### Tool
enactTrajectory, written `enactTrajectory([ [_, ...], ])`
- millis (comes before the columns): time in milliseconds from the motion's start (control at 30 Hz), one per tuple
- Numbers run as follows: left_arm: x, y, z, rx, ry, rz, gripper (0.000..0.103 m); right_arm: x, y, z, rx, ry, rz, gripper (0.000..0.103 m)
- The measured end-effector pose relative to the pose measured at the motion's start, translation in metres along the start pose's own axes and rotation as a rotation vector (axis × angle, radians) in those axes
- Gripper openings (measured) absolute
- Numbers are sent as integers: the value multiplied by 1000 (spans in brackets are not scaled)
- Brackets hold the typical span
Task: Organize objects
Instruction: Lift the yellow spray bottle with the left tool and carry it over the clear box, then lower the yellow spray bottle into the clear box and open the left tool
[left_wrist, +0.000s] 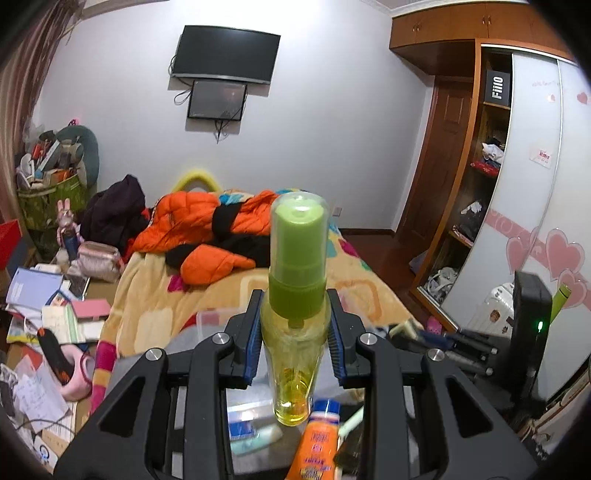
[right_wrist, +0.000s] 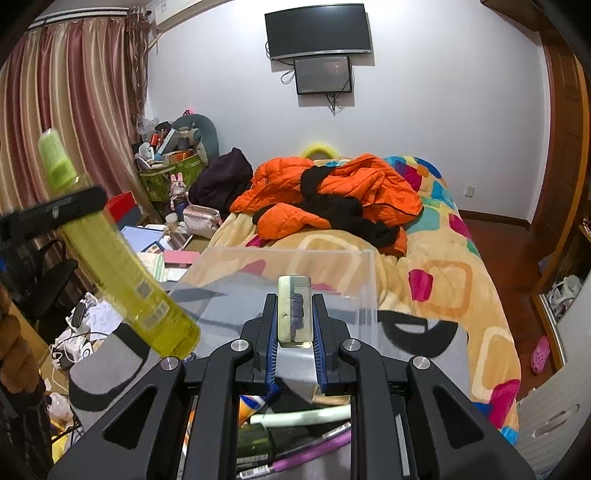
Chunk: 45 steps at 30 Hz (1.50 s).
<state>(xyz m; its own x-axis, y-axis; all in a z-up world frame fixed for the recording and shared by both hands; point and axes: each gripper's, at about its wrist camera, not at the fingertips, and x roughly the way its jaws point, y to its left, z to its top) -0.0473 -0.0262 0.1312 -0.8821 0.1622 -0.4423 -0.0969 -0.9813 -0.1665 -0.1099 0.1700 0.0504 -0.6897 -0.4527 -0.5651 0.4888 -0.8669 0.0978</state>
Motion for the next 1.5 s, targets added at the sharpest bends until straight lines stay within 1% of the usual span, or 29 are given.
enactTrajectory([
  [167,25,-13,11,37,-28,21,31,5,-7,7,-2,-10,-23,15],
  [267,52,-20,12,45,9,22,31,12,-11,9,-2,-5,-39,15],
  [333,70,-22,9,33,38,16,31,17,-13,10,0,4,-47,15],
  [400,77,-24,9,20,36,9,31,23,-16,10,1,15,-53,15],
  [500,90,-24,8,-9,56,-27,31,31,-19,8,5,30,-60,15],
  [567,100,-25,5,-23,79,-47,31,37,-20,8,8,42,-57,15],
  [700,117,-22,-4,-43,137,-58,31,53,-19,5,-3,80,-54,15],
  [867,134,-8,-18,-87,219,-67,31,76,-18,-1,-13,136,-52,15],
  [933,132,-1,-19,-97,206,-65,31,84,-18,-4,-17,157,-55,15],
  [1033,129,6,-21,-98,213,-66,32,95,-18,-6,-20,184,-57,15],
  [1167,128,19,-26,-80,228,-11,36,107,-17,-7,-35,215,-62,15],
  [1333,130,43,-34,-102,266,30,45,121,-10,-9,-67,250,-63,15],
  [1433,127,48,-39,-57,270,103,49,128,-6,-9,-82,266,-56,15],
  [1500,125,49,-42,-46,271,100,50,132,-3,-10,-89,275,-48,15],
])
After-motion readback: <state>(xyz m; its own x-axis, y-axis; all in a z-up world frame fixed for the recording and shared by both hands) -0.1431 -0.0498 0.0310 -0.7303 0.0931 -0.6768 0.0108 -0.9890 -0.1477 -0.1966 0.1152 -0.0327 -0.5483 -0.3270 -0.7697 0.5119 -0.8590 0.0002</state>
